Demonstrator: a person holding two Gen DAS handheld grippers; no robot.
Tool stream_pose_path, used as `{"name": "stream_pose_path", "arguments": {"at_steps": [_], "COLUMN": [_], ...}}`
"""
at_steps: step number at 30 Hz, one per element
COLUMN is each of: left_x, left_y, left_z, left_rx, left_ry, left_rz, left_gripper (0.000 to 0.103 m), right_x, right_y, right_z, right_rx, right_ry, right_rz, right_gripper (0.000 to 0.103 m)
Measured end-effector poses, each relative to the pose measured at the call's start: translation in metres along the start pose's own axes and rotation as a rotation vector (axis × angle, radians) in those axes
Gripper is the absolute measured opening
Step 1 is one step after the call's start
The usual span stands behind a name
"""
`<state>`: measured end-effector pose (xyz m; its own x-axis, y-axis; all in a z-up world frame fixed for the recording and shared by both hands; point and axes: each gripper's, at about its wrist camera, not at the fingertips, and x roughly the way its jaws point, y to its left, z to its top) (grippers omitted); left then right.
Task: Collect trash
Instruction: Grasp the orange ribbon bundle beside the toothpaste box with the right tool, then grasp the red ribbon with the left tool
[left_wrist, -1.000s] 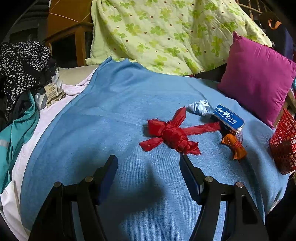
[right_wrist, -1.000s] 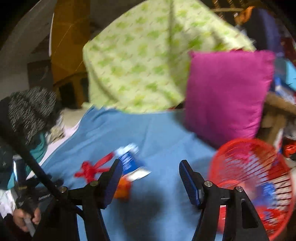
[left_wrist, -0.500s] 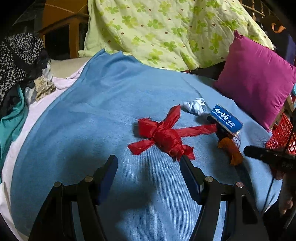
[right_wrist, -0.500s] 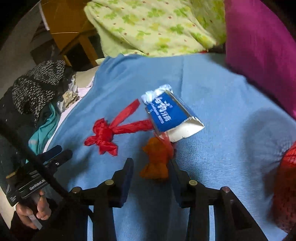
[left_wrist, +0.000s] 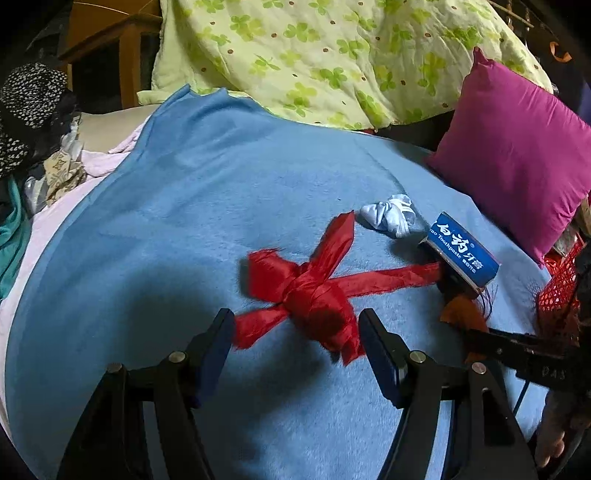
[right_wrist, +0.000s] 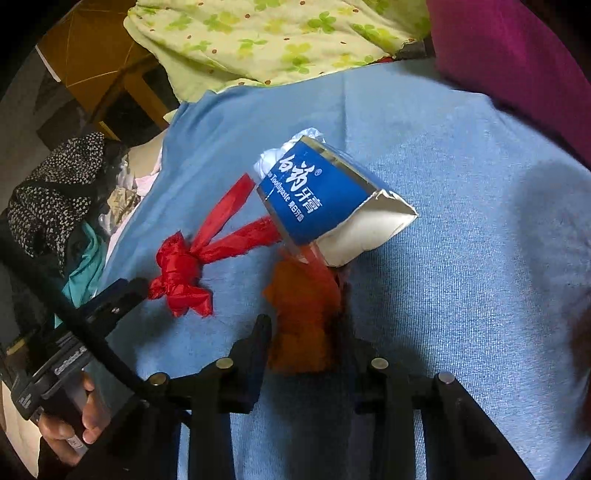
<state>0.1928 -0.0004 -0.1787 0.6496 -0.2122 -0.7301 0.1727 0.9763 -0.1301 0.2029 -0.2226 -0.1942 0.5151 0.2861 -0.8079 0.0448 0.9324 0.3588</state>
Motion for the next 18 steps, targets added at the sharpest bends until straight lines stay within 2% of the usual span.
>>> {"name": "stream_pose_path", "arguments": {"at_steps": [7, 11, 18], "left_x": [0.014, 0.02, 0.025], "left_y": [-0.009, -0.012, -0.012], "left_z": [0.008, 0.01, 0.015], "left_rx": [0.01, 0.005, 0.004], "left_ry": [0.008, 0.015, 0.011], "left_rz": [-0.013, -0.012, -0.002], "left_gripper": [0.07, 0.07, 0.07], "right_x": [0.001, 0.002, 0.001], "right_y": [-0.01, -0.021, -0.031], "right_z": [-0.003, -0.004, -0.003], "right_rx": [0.041, 0.102, 0.137], "right_ry": [0.016, 0.018, 0.022], "right_rz": [0.029, 0.076, 0.131], "right_gripper": [0.036, 0.037, 0.037]}}
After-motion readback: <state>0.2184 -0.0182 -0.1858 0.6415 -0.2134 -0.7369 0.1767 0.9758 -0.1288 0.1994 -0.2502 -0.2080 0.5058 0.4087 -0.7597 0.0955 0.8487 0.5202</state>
